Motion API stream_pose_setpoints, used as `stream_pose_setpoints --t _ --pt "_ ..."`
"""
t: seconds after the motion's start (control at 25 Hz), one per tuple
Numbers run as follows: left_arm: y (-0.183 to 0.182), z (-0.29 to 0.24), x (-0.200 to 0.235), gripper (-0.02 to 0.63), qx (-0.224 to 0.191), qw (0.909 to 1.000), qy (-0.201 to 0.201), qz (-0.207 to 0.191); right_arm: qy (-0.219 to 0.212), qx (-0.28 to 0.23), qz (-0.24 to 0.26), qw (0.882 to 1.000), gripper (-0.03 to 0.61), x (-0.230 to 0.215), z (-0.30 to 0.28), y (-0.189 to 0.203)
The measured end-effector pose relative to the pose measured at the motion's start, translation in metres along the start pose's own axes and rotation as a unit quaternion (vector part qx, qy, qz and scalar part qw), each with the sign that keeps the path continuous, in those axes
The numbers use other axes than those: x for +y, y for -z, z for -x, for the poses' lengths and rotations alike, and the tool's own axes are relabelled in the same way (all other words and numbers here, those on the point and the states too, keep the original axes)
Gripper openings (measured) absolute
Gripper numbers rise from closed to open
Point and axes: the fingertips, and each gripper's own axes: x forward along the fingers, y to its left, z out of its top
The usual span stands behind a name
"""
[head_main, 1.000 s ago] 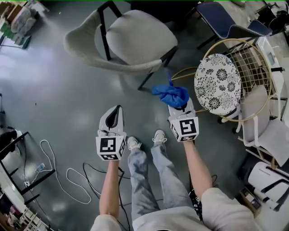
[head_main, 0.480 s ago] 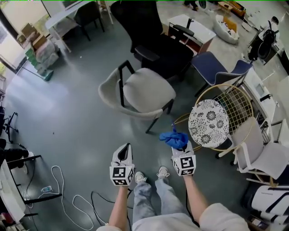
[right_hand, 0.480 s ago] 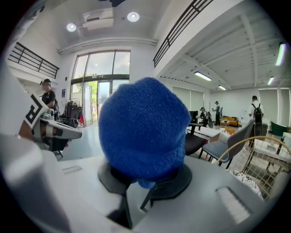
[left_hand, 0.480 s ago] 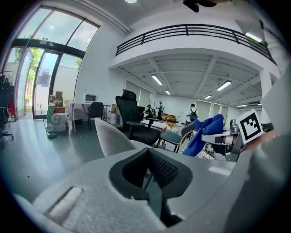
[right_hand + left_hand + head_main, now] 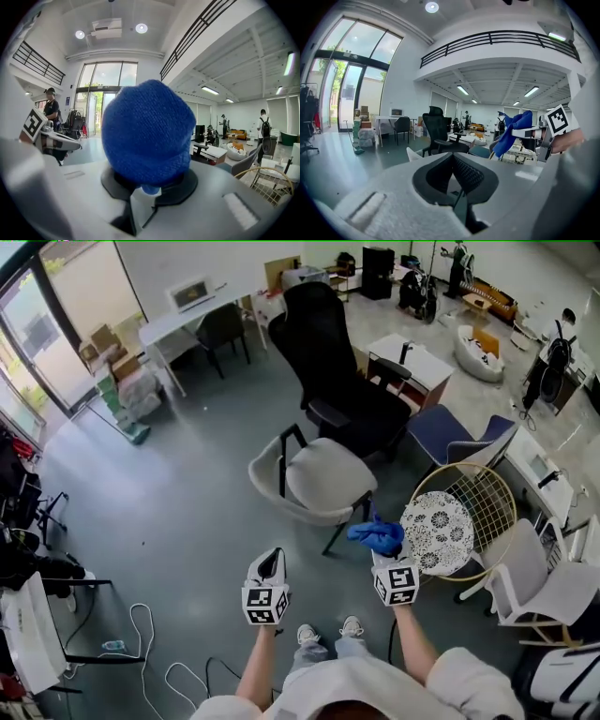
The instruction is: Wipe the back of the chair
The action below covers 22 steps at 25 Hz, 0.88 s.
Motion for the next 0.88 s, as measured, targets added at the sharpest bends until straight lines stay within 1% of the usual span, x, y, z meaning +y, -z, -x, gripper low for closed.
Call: stream_pose_setpoints --t 0.16,0.36,0.48,0.6,0.88 --pt "-0.024 0.016 -0.003 0.004 -0.009 0.9999 0.0 -0.009 0.0 -0.002 0.018 1.0 0.078 -0.001 0.018 -0.022" --pt "-0.05 0.023 -0.014 0.003 -0.029 0.9994 0.006 -0.019 0.022 -0.008 0.005 1.0 0.078 -0.016 0.041 -0.036" --pt "-0.063 0.022 -0.017 0.003 -0.043 0.9987 0.008 -0.025 0.031 -0.013 0.009 0.999 0.077 -0.023 0.046 -0.039" --pt "-0.067 0.02 -0.011 0.003 -0.048 0.9987 0.001 -0.019 0.035 -0.018 0.016 0.999 0.077 -0.028 0.043 -0.045" --pt "-0.059 0.021 -0.015 0.003 -0.037 0.9992 0.001 -0.018 0.04 -0.019 0.009 0.999 0.077 -0.031 0.045 -0.047"
